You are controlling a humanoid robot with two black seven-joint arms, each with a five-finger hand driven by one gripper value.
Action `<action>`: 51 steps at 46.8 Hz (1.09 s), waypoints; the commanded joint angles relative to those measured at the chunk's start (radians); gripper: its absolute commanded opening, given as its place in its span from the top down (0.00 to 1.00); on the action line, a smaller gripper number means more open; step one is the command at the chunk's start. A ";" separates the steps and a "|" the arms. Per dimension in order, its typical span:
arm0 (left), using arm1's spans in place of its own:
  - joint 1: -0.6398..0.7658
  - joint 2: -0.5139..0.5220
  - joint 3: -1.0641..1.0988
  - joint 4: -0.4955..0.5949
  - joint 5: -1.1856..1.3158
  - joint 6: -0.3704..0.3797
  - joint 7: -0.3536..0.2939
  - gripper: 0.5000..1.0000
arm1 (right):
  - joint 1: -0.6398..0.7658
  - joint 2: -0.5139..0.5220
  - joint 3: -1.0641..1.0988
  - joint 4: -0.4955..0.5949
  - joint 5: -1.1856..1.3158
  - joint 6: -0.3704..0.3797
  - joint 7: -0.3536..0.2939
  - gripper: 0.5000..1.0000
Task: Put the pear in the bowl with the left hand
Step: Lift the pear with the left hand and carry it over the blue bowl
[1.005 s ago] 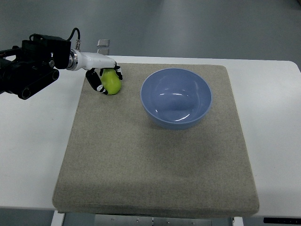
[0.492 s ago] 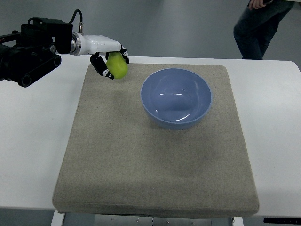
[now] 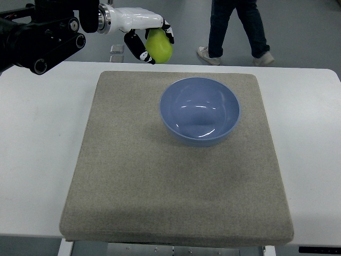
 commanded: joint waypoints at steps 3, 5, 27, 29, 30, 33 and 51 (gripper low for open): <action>-0.012 -0.010 0.001 -0.028 -0.001 0.000 0.000 0.94 | 0.000 0.000 -0.001 0.000 0.000 0.001 0.000 0.15; -0.013 -0.010 0.001 -0.045 -0.001 0.000 0.000 0.93 | 0.000 0.000 0.000 0.000 0.000 0.001 0.000 0.15; -0.004 -0.010 -0.014 -0.240 0.004 -0.002 0.000 0.92 | 0.000 0.000 0.000 0.000 0.000 0.001 0.000 0.15; -0.001 -0.010 -0.014 -0.255 0.004 -0.002 0.000 0.92 | 0.000 0.000 0.000 0.000 0.000 0.001 0.000 0.15; -0.001 -0.010 -0.014 -0.261 0.005 -0.003 0.000 0.92 | 0.000 0.000 0.000 0.000 0.000 0.001 0.000 0.15; 0.002 -0.010 -0.013 -0.269 0.007 -0.003 0.002 0.92 | 0.000 0.000 0.000 0.000 0.000 -0.001 0.000 0.15; 0.059 -0.037 -0.001 -0.265 0.024 -0.005 0.002 0.90 | 0.000 0.000 0.000 0.000 0.000 0.001 0.000 0.15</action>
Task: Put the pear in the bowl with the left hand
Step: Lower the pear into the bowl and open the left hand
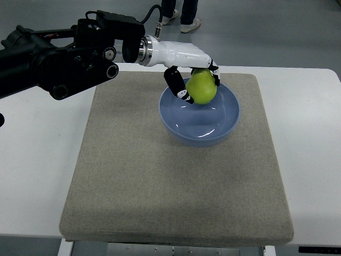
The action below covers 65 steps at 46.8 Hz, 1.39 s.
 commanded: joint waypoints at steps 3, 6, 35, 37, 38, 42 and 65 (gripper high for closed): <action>0.029 -0.021 0.003 0.004 0.003 0.000 0.001 0.90 | 0.000 0.000 0.000 0.000 0.000 0.000 0.000 0.15; 0.037 -0.024 0.003 0.008 0.003 0.000 0.001 0.89 | 0.000 0.000 0.000 0.000 0.000 0.000 0.000 0.15; 0.077 -0.025 0.014 0.017 0.009 0.000 0.003 0.77 | 0.000 0.000 0.000 0.000 0.000 0.000 0.000 0.15; 0.077 -0.024 0.015 0.018 0.010 0.000 0.001 0.75 | 0.000 0.000 0.000 0.000 0.000 0.000 0.000 0.15; 0.077 -0.024 0.015 0.018 0.009 0.000 0.001 0.75 | 0.000 0.000 0.000 0.000 0.000 0.000 0.000 0.15; 0.077 -0.024 0.017 0.024 0.009 0.000 0.001 0.65 | 0.000 0.000 0.000 0.000 0.000 0.000 0.000 0.15; 0.080 -0.024 0.022 0.023 0.007 0.000 -0.002 0.23 | 0.000 0.000 0.000 0.000 0.000 0.000 0.000 0.15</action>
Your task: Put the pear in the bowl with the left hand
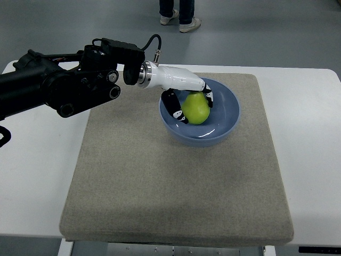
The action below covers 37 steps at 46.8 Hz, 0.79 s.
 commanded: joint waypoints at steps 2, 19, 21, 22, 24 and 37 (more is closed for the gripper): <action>0.000 0.000 0.000 0.001 -0.002 0.000 0.000 0.20 | 0.000 0.000 0.000 0.000 0.000 0.000 0.000 0.15; 0.011 -0.003 -0.002 0.000 -0.011 0.000 0.000 0.10 | 0.000 0.000 0.000 0.000 0.000 -0.002 0.000 0.15; 0.009 -0.003 -0.002 0.000 -0.014 0.000 0.000 0.10 | 0.000 0.000 0.000 0.000 0.000 0.000 0.000 0.15; 0.009 -0.003 -0.003 0.001 -0.014 0.000 0.000 0.10 | 0.000 0.000 0.000 0.000 0.000 0.000 0.000 0.15; 0.009 -0.003 -0.009 0.001 -0.016 0.000 0.000 0.10 | 0.000 0.000 0.000 0.000 0.000 0.000 0.000 0.15; -0.006 0.000 -0.063 0.061 -0.022 0.003 0.000 0.10 | 0.000 0.000 0.000 0.000 0.000 0.000 0.000 0.15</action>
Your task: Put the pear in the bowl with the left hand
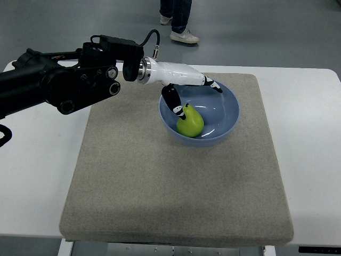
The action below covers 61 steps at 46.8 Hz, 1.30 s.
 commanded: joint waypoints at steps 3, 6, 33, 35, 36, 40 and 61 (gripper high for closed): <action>0.001 0.003 -0.056 0.062 -0.001 0.001 0.000 0.10 | 0.000 0.000 0.000 0.000 0.000 0.000 0.000 0.15; 0.001 0.004 -0.074 0.102 -0.002 0.001 0.000 0.10 | 0.000 0.000 0.000 0.000 0.000 0.000 0.000 0.15; 0.019 0.018 -0.105 0.375 -0.180 0.031 -0.003 0.10 | 0.000 0.000 0.000 0.000 0.000 0.000 0.000 0.15; 0.021 0.018 -0.102 0.389 -0.206 0.045 -0.003 0.10 | 0.000 0.000 0.000 0.000 0.000 0.000 0.000 0.15; 0.021 0.018 -0.102 0.396 -0.220 0.051 -0.003 0.10 | 0.000 0.000 0.000 0.000 0.000 0.000 0.000 0.15; 0.022 0.018 -0.099 0.432 -0.283 0.059 -0.003 0.10 | 0.000 0.000 0.000 0.000 0.000 0.000 0.000 0.15; 0.082 -0.002 -0.100 0.524 -0.772 0.224 0.005 0.11 | 0.000 0.000 0.000 0.000 0.000 0.000 0.000 0.15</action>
